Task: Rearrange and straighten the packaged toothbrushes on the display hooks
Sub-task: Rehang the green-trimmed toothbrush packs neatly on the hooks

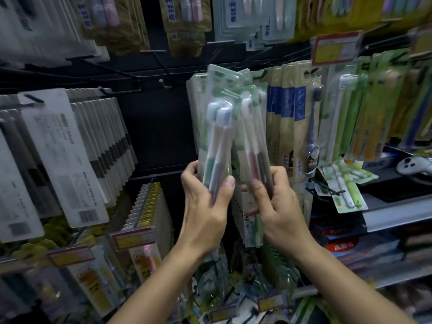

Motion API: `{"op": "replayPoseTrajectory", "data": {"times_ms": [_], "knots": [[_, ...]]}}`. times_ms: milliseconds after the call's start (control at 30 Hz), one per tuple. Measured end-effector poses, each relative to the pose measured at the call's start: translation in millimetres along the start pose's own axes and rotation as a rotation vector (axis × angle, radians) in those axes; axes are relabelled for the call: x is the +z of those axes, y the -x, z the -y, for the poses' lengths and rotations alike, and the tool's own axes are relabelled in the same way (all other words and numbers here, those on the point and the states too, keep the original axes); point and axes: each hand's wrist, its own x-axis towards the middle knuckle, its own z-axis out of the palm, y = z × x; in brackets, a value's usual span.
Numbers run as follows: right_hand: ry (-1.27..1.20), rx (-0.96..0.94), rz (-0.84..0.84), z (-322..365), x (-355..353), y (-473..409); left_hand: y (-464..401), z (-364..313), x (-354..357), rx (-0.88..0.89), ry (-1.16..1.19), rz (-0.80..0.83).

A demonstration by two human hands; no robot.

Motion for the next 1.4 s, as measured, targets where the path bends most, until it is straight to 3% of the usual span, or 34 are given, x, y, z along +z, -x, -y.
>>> {"op": "replayPoseTrajectory", "data": {"times_ms": [600, 900, 1167, 1400], "knots": [[-0.393, 0.196, -0.186, 12, -14, -4, 1, -2, -1, -0.071, 0.082, -0.169], [-0.512, 0.293, -0.162, 19, -14, -8, 1, -8, 5, -0.047, 0.067, -0.202], [-0.527, 0.331, -0.138, 18, -9, -11, 3, -14, 11, 0.063, 0.124, -0.336], [-0.512, 0.362, -0.13, 17, -7, -11, -1, -12, 8, 0.155, -0.053, -0.386]]}}
